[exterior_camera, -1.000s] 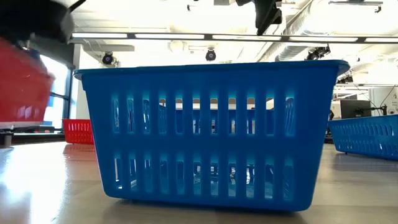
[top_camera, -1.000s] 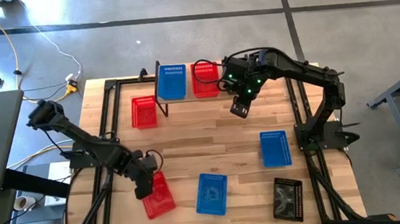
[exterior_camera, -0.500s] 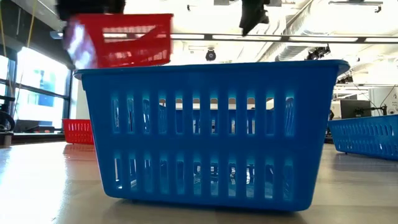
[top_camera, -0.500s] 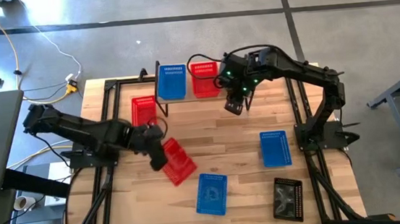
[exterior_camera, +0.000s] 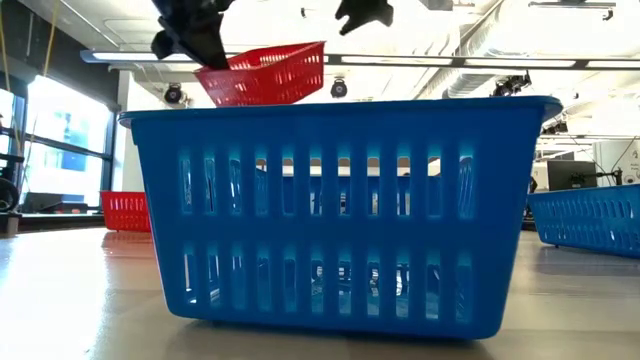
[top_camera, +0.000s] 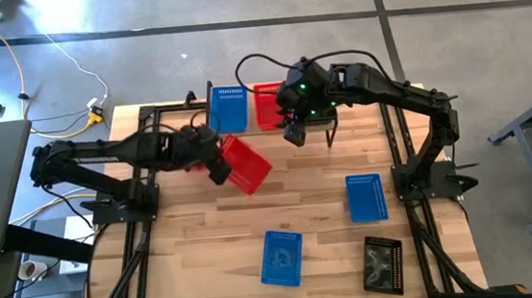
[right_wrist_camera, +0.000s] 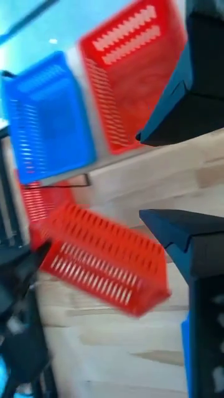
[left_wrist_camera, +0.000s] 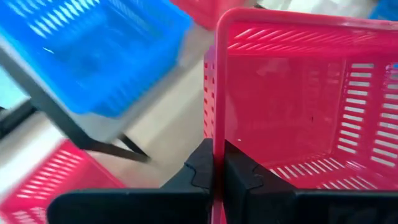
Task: Stack baskets on shelf by color
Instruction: Stack the bottom red basket into the red basket on the shelf
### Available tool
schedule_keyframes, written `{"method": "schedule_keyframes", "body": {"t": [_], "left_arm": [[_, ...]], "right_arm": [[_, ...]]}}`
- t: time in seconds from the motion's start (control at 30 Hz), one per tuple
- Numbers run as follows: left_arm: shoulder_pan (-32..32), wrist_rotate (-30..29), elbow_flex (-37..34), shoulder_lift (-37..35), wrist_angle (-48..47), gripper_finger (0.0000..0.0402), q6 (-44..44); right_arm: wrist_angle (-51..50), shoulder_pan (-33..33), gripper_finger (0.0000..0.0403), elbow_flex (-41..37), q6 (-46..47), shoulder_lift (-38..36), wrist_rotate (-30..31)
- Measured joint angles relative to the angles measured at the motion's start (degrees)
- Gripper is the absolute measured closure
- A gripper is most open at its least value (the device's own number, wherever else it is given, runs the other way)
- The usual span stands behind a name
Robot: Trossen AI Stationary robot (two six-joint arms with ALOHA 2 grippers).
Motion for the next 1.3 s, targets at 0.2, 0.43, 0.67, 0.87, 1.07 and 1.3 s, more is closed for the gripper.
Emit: {"method": "schedule_keyframes", "body": {"t": [0.2, 0.43, 0.67, 0.87, 1.07, 1.3], "left_arm": [[3.73, -2.52, 2.93, 0.02, -0.02, 0.0401, 3.41], [5.81, -3.1, 6.19, 0.02, 0.27, 0.0401, 5.65], [5.96, -3.55, 6.54, 0.21, 0.66, 0.0401, 11.36], [5.94, -2.67, 6.54, 1.98, 0.55, 0.0401, 14.54], [5.94, -2.41, 6.52, 2.93, 0.5, 0.0401, 17.22], [5.57, -2.45, 6.52, 2.89, 0.83, 0.0401, 19.22]], "right_arm": [[8.07, 0.0, 0.0242, 0.0, -0.03, 0.0, -0.01], [13.32, 1.0, 0.0242, 0.0, 3.17, 0.28, -0.01], [12.78, 3.44, 0.0242, 0.0, 6.04, 3.24, 0.59], [12.71, 4.76, 0.0242, 0.0, 9.25, 5.82, 1.19], [11.9, 5.68, 0.0242, 0.0, 10.27, 8.17, 4.09], [8.68, 5.68, 0.0242, 0.0, 13.78, 9.88, 8.16]]}}
